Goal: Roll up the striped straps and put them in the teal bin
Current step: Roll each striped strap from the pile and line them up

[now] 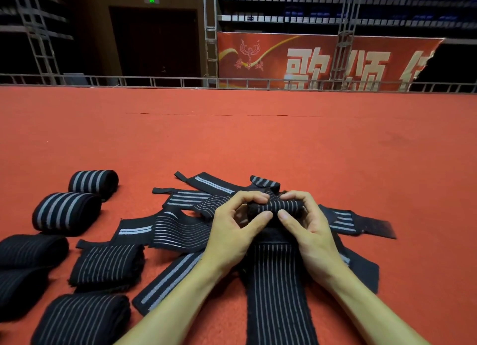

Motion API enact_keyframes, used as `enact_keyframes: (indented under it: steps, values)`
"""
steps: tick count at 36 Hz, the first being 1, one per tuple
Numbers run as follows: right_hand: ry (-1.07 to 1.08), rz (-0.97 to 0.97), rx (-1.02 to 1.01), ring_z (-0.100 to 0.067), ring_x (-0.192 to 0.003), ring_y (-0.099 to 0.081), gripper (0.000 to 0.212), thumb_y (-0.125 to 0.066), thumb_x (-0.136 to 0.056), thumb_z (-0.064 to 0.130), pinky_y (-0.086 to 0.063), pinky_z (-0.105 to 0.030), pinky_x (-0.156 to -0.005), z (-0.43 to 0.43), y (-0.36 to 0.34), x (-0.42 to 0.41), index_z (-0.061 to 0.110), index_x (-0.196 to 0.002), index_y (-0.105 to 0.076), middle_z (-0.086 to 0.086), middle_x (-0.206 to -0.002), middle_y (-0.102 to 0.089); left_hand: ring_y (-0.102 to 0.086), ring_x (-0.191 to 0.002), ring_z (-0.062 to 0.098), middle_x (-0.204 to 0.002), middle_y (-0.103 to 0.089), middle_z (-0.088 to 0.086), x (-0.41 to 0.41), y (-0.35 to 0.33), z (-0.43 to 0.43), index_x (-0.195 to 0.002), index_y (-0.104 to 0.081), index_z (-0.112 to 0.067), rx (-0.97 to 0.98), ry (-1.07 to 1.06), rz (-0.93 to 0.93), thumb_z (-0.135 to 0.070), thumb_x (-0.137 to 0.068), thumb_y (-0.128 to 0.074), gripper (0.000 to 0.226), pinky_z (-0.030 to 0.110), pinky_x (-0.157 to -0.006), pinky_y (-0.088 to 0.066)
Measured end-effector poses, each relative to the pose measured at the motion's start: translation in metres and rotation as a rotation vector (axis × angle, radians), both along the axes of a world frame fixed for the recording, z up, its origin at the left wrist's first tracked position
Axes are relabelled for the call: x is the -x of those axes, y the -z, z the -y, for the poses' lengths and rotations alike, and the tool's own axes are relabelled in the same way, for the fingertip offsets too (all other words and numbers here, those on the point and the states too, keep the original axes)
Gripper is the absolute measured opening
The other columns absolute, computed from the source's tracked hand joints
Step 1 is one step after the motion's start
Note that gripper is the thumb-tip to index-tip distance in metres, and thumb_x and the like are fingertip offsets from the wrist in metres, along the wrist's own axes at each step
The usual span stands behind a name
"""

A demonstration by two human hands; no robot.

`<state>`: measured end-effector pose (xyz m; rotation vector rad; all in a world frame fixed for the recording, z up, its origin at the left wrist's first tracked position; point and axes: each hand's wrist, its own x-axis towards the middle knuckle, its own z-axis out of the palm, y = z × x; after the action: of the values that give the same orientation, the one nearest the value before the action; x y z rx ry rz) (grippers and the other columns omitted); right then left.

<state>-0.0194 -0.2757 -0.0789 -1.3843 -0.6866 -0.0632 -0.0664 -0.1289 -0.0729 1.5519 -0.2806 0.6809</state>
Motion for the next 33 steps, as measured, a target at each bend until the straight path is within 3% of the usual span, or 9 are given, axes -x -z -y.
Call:
enact_keyframes:
  steps: [5, 9, 14, 17, 23, 25, 29, 31, 33]
  values:
    - [-0.035, 0.011, -0.025, -0.012, -0.096, -0.062, 0.019, -0.066, -0.081, 0.021, -0.051, -0.026, -0.082, 0.0011, -0.0003, -0.001, 0.03, -0.097, -0.062, 0.007, -0.102, -0.066, -0.065, -0.096, 0.001, -0.101, -0.072, -0.009, -0.0014, -0.0005, 0.0003, -0.106, -0.063, -0.014, 0.013, -0.006, -0.099, -0.021, -0.084, -0.066, 0.023, 0.015, -0.084, -0.048]
    - [-0.029, 0.005, -0.055, -0.012, -0.095, -0.062, 0.021, -0.062, -0.08, 0.014, -0.051, -0.026, -0.083, 0.0021, 0.0005, -0.002, 0.026, -0.097, -0.06, 0.007, -0.103, -0.066, -0.067, -0.093, 0.005, -0.096, -0.073, -0.01, -0.0014, 0.0009, -0.0013, -0.107, -0.064, -0.01, 0.008, 0.034, -0.175, -0.005, -0.092, -0.067, 0.016, 0.022, -0.083, -0.052]
    - [-0.068, -0.043, -0.068, -0.027, -0.109, -0.063, 0.038, -0.071, -0.076, 0.035, -0.053, -0.04, -0.095, 0.0001, 0.0023, -0.0022, 0.033, -0.111, -0.057, -0.012, -0.121, -0.062, -0.068, -0.086, 0.003, -0.093, -0.073, -0.01, 0.0005, -0.0005, -0.0037, -0.106, -0.065, -0.006, -0.014, -0.018, -0.11, 0.007, -0.085, -0.07, 0.025, 0.016, -0.078, -0.051]
    - [-0.066, -0.091, -0.043, -0.022, -0.099, -0.064, 0.041, -0.073, -0.076, 0.039, -0.053, -0.041, -0.091, -0.0022, 0.004, -0.0029, 0.037, -0.113, -0.056, -0.012, -0.111, -0.066, -0.069, -0.088, 0.008, -0.098, -0.073, -0.008, 0.0007, 0.0011, -0.003, -0.106, -0.065, -0.008, -0.011, -0.014, -0.099, 0.011, -0.082, -0.071, 0.031, 0.02, -0.08, -0.053]
    - [0.022, -0.02, 0.003, -0.022, -0.102, -0.066, 0.025, -0.068, -0.085, 0.023, -0.054, -0.038, -0.088, -0.0015, 0.0033, -0.003, 0.031, -0.107, -0.06, -0.006, -0.111, -0.067, -0.067, -0.105, 0.01, -0.112, -0.071, -0.009, -0.0003, 0.0027, -0.0031, -0.108, -0.066, -0.017, -0.029, -0.019, -0.052, -0.004, -0.074, -0.069, 0.036, 0.024, -0.092, -0.051]
    - [0.032, 0.006, 0.006, -0.02, -0.102, -0.065, 0.026, -0.068, -0.09, 0.012, -0.053, -0.037, -0.09, -0.0003, 0.0032, -0.0028, 0.029, -0.107, -0.059, -0.002, -0.11, -0.066, -0.066, -0.107, 0.01, -0.116, -0.069, -0.007, -0.0004, 0.0024, -0.0029, -0.116, -0.063, -0.02, -0.033, 0.014, -0.075, -0.005, -0.076, -0.068, 0.043, 0.022, -0.092, -0.05]
    - [0.019, 0.036, -0.001, -0.009, -0.102, -0.063, 0.037, -0.065, -0.09, -0.003, -0.05, -0.022, -0.088, 0.0008, 0.002, -0.0009, 0.023, -0.114, -0.055, 0.012, -0.108, -0.066, -0.06, -0.118, 0.007, -0.129, -0.061, -0.003, -0.0008, 0.004, -0.0019, -0.134, -0.049, -0.024, -0.027, 0.114, -0.166, -0.02, -0.084, -0.066, 0.053, 0.023, -0.099, -0.046]
    - [0.003, 0.045, 0.005, -0.008, -0.106, -0.063, 0.039, -0.067, -0.09, 0.0, -0.049, -0.021, -0.091, 0.0001, 0.0025, 0.0001, 0.023, -0.119, -0.054, 0.014, -0.111, -0.065, -0.058, -0.121, 0.007, -0.13, -0.061, -0.006, 0.0004, 0.0058, 0.0005, -0.137, -0.043, -0.026, -0.041, 0.172, -0.222, -0.028, -0.088, -0.063, 0.053, 0.024, -0.102, -0.045]
    - [-0.023, 0.038, 0.014, -0.015, -0.112, -0.061, 0.039, -0.065, -0.088, 0.012, -0.049, -0.029, -0.097, -0.0006, 0.0035, 0.0009, 0.03, -0.121, -0.054, 0.008, -0.118, -0.064, -0.06, -0.118, 0.006, -0.125, -0.064, -0.007, 0.0028, 0.0061, 0.0033, -0.136, -0.039, -0.027, -0.016, 0.232, -0.268, -0.03, -0.091, -0.058, 0.049, 0.024, -0.099, -0.046]
